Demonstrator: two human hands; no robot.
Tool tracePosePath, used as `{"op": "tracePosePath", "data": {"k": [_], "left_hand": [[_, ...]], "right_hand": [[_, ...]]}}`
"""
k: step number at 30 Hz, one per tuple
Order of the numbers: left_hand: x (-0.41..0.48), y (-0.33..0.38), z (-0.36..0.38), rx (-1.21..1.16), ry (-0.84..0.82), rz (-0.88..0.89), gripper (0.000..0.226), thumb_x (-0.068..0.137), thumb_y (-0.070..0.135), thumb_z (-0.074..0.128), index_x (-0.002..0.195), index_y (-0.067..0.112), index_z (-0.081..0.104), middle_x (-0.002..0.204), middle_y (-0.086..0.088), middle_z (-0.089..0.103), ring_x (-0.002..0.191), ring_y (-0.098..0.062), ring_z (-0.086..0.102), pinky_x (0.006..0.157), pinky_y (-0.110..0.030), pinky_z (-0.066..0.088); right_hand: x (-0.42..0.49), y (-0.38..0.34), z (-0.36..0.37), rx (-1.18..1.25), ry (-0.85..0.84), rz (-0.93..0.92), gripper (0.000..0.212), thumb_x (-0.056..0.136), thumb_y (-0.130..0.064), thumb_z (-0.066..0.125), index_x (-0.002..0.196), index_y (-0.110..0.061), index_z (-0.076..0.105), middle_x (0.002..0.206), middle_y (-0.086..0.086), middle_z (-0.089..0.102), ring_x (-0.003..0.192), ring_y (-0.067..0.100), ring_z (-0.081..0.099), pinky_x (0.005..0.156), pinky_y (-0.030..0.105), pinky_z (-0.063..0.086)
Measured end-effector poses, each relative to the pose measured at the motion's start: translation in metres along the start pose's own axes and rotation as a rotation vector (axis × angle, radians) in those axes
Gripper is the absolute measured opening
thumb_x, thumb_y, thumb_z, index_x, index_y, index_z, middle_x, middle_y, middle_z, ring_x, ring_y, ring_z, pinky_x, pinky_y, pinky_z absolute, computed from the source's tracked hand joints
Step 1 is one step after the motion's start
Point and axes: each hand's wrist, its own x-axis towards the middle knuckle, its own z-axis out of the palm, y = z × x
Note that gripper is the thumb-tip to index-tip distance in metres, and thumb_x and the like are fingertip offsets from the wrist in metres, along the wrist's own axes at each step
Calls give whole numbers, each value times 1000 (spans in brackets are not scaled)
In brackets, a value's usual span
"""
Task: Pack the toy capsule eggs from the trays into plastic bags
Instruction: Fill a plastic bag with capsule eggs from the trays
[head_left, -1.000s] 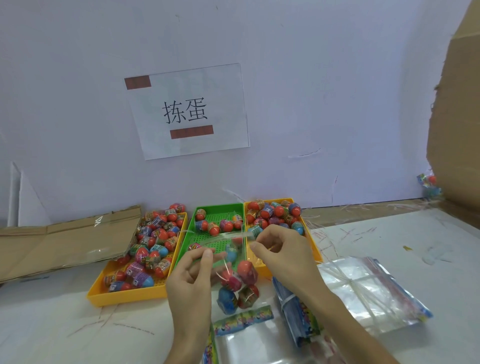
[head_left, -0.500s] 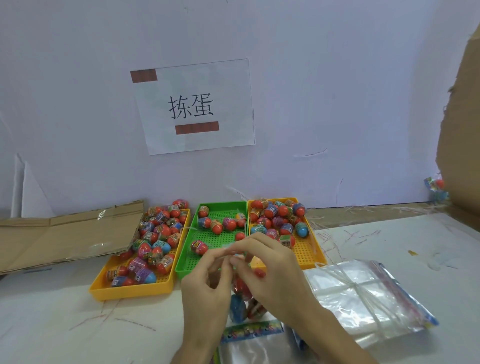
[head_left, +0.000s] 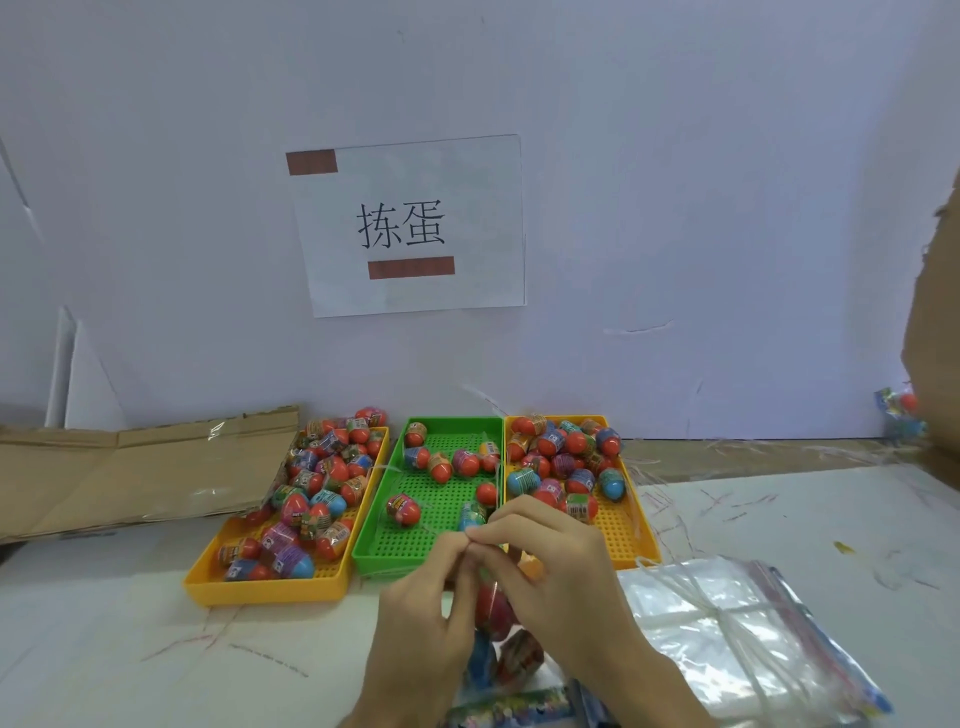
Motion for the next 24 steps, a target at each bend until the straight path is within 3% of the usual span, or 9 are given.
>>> {"op": "tracePosePath", "data": {"k": [2,6,11,19,24], "left_hand": [[-1,-1,1,-6,-11,-15,14,102,35,47,108,43,56,74,10,63,59,-5,62,54,-23,52],[0,-1,0,-5,-32,-7,25,102,31,49,106,55,54,71,14,59,58,-5,58,54,-15,46],[-2,-4,0,-13,-60,-17,22,104,39,44,109,58,53,74,17,57,62,-8,58,54,-28,48],[-3,-6,3,-23,-80,-41,14,104,42,45,107,42,58,74,11,58,62,-11,56,54,-33,46],[0,-2,3,-53,-77,-40,19,105,49,42,110,45,59,81,12,63,64,-13,59,54,-36,46]], "right_hand": [[1,0,0,15,-10,4,14,93,-25,66,91,-16,76,88,-9,68,80,6,63,65,30,54],[2,1,-4,21,-46,16,14,95,-26,62,90,-17,73,87,-11,64,78,7,61,64,32,53],[3,0,-6,39,-84,-1,9,96,-20,62,90,-17,69,88,-13,61,80,6,58,66,28,51],[4,2,-9,10,-117,30,9,94,-10,66,88,-17,67,86,-13,60,79,6,56,66,19,47],[3,-1,-9,-23,-91,55,8,95,-15,63,88,-20,64,86,-14,59,75,11,55,64,36,49]]}}
